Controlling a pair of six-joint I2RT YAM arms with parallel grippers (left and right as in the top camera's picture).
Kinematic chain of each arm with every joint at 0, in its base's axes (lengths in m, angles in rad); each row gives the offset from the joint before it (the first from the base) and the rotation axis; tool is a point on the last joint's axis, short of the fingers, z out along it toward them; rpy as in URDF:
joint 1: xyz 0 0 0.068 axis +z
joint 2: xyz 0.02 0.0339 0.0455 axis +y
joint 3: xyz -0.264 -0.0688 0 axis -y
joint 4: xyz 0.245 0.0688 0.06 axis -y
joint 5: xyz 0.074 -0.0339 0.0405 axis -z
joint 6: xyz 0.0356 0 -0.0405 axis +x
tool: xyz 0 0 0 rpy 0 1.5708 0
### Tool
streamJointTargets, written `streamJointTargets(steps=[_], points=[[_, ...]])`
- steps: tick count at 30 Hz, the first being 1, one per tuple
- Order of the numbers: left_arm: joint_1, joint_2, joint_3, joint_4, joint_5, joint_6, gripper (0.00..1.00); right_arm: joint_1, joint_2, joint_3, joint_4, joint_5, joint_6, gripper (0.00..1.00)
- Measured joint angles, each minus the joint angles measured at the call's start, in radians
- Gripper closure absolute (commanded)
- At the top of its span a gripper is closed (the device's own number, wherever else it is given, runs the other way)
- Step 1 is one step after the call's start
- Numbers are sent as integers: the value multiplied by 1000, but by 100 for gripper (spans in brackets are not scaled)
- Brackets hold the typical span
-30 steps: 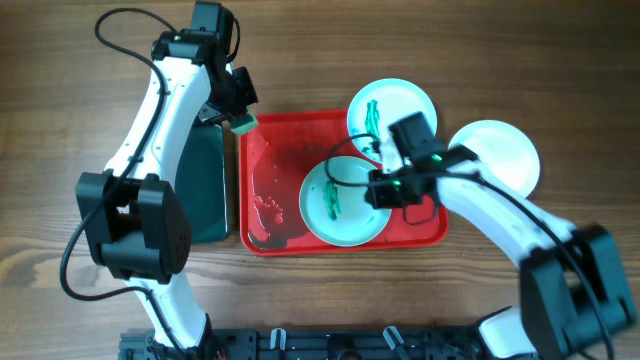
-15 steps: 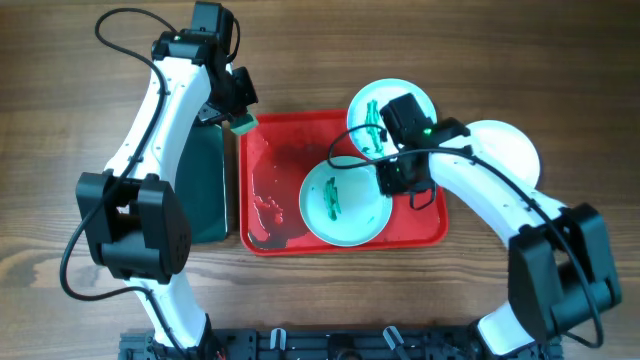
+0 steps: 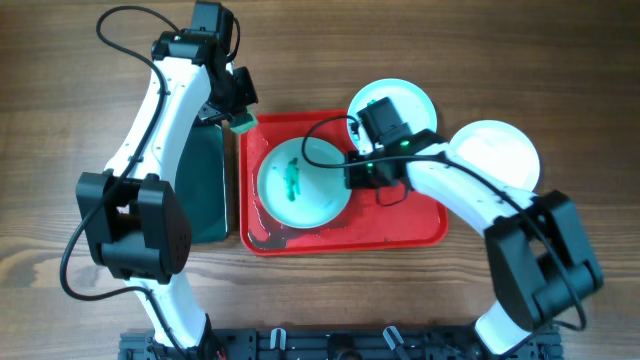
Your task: Clean dirty plates on tray and stack at the side
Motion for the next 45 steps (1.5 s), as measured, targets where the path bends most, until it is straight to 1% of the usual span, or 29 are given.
streamJointTargets(steps=[2,4,7,9,12,15,18,20,23,24,26,27,28,31,32,33,35,36,38,39,41,43,45], points=[[0,0,0,-1,8,13,96,36,58,1,47,-3,79,96],[0,0,-1,-1,46,55,96,34,87,3,84,-40,115,95],[-18,0,-37,6,67,122,96,9,97,3,114,-71,117,96],[-51,0,-88,23,74,196,96,1,100,3,121,-85,112,96],[-130,0,-209,112,78,336,96,0,100,3,123,-89,91,96],[-194,0,-322,193,56,396,96,0,102,3,125,-95,89,96],[-225,-3,-390,245,12,385,96,0,102,3,125,-98,79,96],[-227,-10,-401,247,-27,323,96,0,104,3,126,-105,72,96],[-229,-11,-402,190,-102,215,96,0,105,3,127,-113,71,96],[-228,-11,-402,148,-156,171,96,0,105,3,128,-115,71,96],[-220,-11,-403,123,-204,134,96,1,105,3,129,-116,71,96],[-216,-11,-403,124,-201,140,96,2,105,3,129,-119,71,96],[-213,-11,-403,124,-175,166,96,2,105,3,129,-119,71,96],[-218,-11,-403,94,5,294,96,0,105,3,127,-119,68,96],[-237,-11,-403,78,103,349,96,0,105,3,127,-119,68,96],[-263,-11,-403,80,161,386,96,0,105,3,127,-119,68,96],[-311,-11,-406,127,218,426,96,0,105,3,127,-119,68,96],[-331,-11,-407,182,219,428,96,-3,105,3,127,-119,68,96],[-340,-11,-407,255,163,367,96,-7,105,3,128,-119,69,96],[-338,-11,-407,286,116,324,96,-8,105,3,129,-118,69,96],[-325,-11,-407,351,-28,214,96,-8,105,3,129,-118,69,96],[-299,-11,-407,361,-170,117,96,-8,105,3,131,-119,69,96],[-270,-11,-406,328,-257,53,96,-7,106,3,135,-119,69,96]])
